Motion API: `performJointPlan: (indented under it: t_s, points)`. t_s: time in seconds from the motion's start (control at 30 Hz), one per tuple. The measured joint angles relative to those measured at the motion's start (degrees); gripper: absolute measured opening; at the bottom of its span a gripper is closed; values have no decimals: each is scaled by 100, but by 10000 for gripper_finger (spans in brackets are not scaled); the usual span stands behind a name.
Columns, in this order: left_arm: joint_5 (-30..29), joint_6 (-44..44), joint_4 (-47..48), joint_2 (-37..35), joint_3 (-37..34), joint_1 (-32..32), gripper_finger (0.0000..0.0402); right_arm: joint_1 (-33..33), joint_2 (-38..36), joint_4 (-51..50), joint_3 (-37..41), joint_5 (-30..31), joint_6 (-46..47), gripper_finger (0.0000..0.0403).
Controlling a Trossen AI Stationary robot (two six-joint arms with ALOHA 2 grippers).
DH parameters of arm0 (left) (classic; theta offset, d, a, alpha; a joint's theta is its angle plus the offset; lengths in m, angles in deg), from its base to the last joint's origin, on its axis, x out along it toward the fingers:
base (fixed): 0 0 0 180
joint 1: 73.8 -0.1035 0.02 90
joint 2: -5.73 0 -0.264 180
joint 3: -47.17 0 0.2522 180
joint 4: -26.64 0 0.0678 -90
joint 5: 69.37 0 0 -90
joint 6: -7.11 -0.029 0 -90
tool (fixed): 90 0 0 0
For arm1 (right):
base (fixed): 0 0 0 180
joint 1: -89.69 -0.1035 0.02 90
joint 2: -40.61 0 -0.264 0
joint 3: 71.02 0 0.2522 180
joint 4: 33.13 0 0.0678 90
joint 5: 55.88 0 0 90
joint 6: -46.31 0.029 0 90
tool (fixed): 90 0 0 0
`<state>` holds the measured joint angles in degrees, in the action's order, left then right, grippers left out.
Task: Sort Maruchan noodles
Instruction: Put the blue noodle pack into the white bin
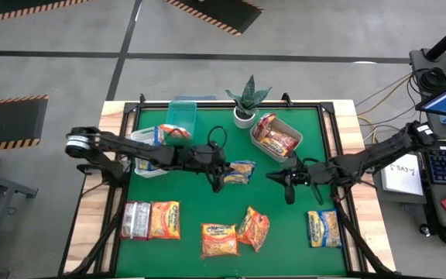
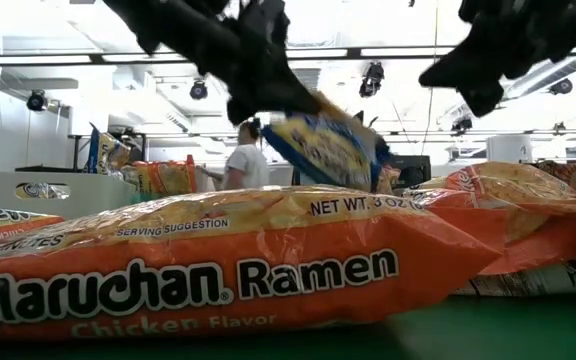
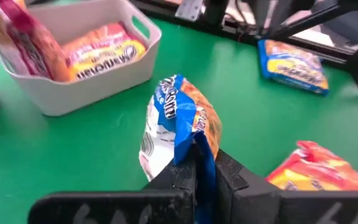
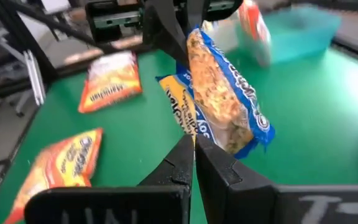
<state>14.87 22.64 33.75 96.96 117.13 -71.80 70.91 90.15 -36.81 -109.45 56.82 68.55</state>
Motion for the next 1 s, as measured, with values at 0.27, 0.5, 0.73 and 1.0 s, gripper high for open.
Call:
performJointPlan:
  t_s: [0.27,0.5,0.73,1.0]
  points:
    - [-316,-49,915,-1352,35,150,0,2,-113,591,-53,8,-911,9]
    - [-1793,183,3959,-2602,815,157,0,7,-71,608,-136,260,-1141,9]
    - [-3446,2095,8069,-2967,2398,154,0,7,-58,655,-136,301,-1184,9]
    - [-3359,3222,9537,-3091,2755,-442,0,7,-58,671,-136,439,-1263,9]
